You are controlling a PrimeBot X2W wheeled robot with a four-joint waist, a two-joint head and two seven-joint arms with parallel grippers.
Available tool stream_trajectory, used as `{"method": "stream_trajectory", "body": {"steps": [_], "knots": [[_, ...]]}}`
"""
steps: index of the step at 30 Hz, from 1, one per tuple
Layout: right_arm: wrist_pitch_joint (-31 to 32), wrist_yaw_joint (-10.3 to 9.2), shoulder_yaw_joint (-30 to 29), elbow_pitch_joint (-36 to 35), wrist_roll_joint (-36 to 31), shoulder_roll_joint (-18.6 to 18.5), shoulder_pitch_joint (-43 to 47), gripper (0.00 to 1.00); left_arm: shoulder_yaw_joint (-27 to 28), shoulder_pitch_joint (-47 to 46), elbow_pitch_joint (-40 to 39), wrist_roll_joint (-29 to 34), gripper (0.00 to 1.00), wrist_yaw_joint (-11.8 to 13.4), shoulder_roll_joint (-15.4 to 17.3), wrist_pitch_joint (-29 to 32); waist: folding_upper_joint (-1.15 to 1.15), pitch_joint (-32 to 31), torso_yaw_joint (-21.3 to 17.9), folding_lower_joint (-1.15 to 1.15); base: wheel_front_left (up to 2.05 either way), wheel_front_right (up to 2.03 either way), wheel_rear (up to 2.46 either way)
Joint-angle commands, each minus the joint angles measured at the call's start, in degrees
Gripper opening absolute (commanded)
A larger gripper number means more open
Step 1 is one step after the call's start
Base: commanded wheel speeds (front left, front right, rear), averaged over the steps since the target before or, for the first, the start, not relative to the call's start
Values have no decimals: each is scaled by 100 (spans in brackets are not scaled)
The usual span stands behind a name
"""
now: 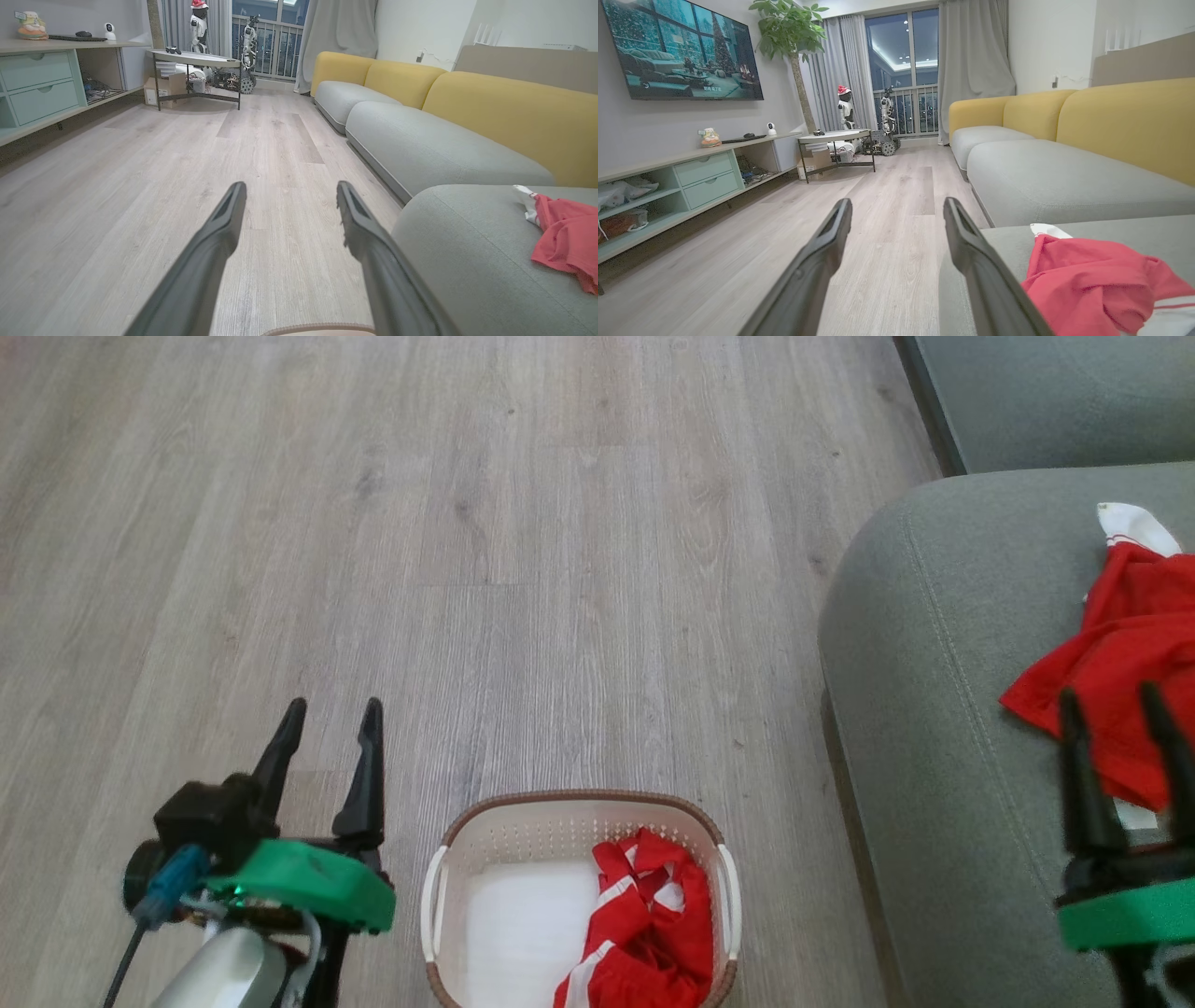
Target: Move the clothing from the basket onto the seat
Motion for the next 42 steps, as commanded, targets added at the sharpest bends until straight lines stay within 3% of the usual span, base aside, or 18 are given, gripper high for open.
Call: {"method": "stream_trajectory", "body": {"steps": [1, 13, 42], "knots": [[-75, -2, 177, -208, -74, -49, -26, 100, 380, -153, -200, 195, 100, -36, 74, -70, 0, -2, 5, 0, 0, 0, 0], [-250, -2, 583, 104, -187, 223, 48, 100, 929, 266, 69, 990, 100, -582, -338, -71, 0, 41, 1, 0, 0, 0, 0], [-317, -2, 720, 269, -149, 188, -116, 100, 1452, 341, 408, 1560, 100, -1136, -846, -72, 0, 97, -125, 0, 0, 0, 0]]}}
